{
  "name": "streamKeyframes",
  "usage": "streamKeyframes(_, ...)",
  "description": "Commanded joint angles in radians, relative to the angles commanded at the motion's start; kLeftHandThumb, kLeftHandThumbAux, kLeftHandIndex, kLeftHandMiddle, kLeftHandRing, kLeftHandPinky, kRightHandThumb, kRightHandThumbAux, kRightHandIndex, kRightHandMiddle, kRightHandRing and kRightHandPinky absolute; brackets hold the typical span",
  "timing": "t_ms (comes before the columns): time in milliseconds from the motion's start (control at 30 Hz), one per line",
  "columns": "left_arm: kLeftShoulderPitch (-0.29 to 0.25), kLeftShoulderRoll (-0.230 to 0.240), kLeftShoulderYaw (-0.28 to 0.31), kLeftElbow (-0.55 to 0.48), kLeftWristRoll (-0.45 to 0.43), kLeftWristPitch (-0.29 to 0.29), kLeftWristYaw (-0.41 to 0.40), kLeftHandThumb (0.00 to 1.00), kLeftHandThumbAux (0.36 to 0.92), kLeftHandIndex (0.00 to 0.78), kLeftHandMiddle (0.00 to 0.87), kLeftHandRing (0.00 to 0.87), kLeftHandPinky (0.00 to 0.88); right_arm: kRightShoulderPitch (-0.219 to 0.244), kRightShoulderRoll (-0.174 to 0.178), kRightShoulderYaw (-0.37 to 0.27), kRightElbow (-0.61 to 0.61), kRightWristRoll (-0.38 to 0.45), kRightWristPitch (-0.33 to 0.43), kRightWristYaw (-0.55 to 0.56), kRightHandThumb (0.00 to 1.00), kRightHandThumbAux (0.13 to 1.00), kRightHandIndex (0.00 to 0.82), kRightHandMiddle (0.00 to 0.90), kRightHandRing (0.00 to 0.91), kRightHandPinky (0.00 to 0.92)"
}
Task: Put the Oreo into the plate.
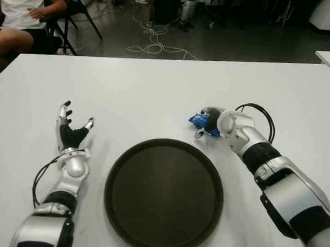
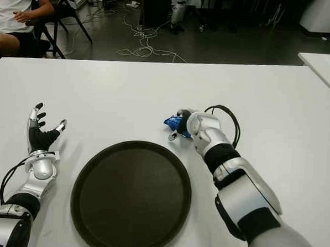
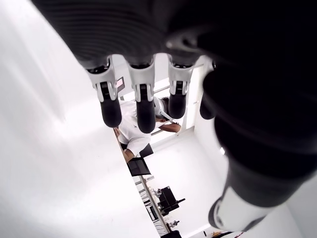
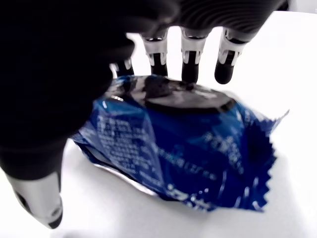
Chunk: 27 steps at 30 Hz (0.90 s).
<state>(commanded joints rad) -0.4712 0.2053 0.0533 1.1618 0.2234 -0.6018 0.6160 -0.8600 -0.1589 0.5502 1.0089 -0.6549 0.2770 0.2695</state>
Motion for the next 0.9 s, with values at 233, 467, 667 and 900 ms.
streamKeyframes(233,-0.001,0.002,-0.002,0.001,0.004,0.004,0.006,0.113,0.818,0.119,0.115,0.145,0.199,0.004,-0.01,-0.003,0.01,0.002,-0.002,-0.007,0.0,0.697,0.055,0.092,0.055,0.0)
streamKeyframes(467,-0.001,0.001,-0.001,0.003,0.001,0.005,0.004,0.132,0.812,0.114,0.108,0.131,0.179,0.006,-0.021,-0.015,0.013,0.008,0.004,-0.02,0.0,0.7,0.061,0.095,0.052,0.0)
streamKeyframes(667,0.0,0.003,0.0,0.003,-0.001,0.003,-0.002,0.128,0.811,0.114,0.118,0.138,0.18,0.004,-0.03,-0.009,0.027,-0.002,-0.004,-0.037,0.0,0.712,0.059,0.097,0.048,0.0)
streamKeyframes(900,0.002,0.004,0.002,0.001,-0.006,-0.001,-0.012,0.125,0.815,0.111,0.115,0.131,0.16,0.001,-0.036,-0.009,0.041,0.002,-0.015,-0.041,0.0,0.718,0.064,0.101,0.051,0.0)
